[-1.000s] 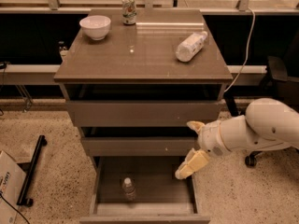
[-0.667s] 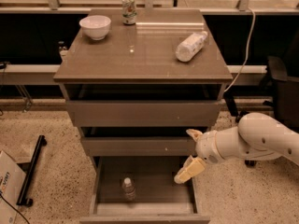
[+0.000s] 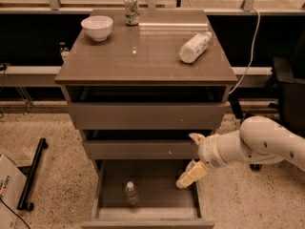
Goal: Pick water bottle from bottom drawer and place on counter
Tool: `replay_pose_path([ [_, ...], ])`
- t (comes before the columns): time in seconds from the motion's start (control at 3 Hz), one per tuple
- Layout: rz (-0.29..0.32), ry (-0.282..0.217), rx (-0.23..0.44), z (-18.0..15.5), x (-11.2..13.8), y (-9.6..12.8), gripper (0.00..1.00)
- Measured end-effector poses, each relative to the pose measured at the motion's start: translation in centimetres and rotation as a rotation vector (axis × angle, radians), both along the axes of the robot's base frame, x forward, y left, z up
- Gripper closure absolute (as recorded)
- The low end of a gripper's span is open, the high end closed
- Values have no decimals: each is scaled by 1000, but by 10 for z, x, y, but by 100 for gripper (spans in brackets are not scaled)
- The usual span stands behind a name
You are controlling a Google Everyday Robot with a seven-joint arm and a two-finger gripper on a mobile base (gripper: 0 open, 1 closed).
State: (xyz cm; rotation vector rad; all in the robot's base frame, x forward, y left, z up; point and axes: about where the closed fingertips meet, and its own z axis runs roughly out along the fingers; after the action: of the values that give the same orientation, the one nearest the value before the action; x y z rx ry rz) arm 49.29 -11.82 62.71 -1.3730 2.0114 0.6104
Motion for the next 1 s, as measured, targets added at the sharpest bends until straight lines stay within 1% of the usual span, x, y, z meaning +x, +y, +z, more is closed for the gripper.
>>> replay_pose_path([
  [0.33, 5, 10, 10, -22, 12, 10, 0],
  [0.67, 5, 48, 23, -56, 23, 16, 0],
  [1.0, 9, 92, 48, -100, 30, 30, 0],
])
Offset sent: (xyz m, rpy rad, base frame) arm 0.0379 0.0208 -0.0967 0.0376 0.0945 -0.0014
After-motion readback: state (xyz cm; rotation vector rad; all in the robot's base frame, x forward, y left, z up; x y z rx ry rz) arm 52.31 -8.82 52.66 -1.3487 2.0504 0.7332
